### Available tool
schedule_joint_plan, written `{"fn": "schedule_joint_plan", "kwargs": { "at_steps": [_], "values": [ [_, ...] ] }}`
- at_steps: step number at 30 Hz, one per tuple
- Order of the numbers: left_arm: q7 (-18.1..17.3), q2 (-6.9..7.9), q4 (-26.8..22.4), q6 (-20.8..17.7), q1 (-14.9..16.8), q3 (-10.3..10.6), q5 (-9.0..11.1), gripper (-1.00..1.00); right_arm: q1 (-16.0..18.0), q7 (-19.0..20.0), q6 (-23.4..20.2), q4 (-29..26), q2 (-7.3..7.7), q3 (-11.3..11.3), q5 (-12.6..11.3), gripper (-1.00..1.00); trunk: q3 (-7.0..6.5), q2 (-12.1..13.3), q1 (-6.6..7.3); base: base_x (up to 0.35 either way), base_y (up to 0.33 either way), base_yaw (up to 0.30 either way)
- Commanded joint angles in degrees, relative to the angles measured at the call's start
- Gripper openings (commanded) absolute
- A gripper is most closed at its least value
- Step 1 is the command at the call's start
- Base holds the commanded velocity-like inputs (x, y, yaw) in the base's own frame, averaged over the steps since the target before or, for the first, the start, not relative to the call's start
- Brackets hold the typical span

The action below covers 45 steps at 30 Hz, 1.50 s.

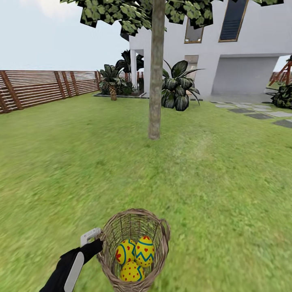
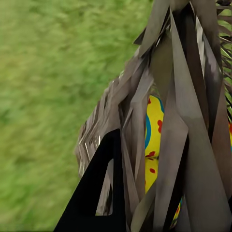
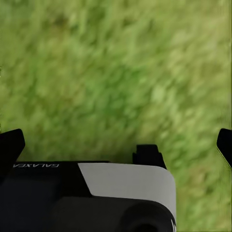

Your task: Take the three Easter eggs out of the wicker basket on the lawn in the garden, then place them on the lawn next to a single tree (choose any tree) so that all three eggs are next to the same tree and none are left in the basket.

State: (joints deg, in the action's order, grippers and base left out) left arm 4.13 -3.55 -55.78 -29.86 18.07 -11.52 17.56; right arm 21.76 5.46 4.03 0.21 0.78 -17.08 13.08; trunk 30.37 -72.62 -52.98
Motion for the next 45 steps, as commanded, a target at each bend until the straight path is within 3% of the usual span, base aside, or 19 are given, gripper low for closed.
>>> {"fn": "schedule_joint_plan", "kwargs": {
  "at_steps": [1, 45],
  "values": [
    [0.3, -0.05, -0.1, -0.3, 0.0, -0.1, 1.1, -1.00, 0.0, 0.2, 0.2, 0.1, 0.02, -0.5, 0.5, 1.00, 0.05, 0.0, -0.03, 0.339, 0.000, -0.001],
    [0.3, -0.05, -0.3, -0.4, 0.0, -0.1, 1.1, -1.00, -0.1, 0.2, -0.2, 0.5, -0.07, -0.5, 0.7, 1.00, 0.00, 0.0, -0.03, 0.339, 0.000, -0.016]
  ]
}}
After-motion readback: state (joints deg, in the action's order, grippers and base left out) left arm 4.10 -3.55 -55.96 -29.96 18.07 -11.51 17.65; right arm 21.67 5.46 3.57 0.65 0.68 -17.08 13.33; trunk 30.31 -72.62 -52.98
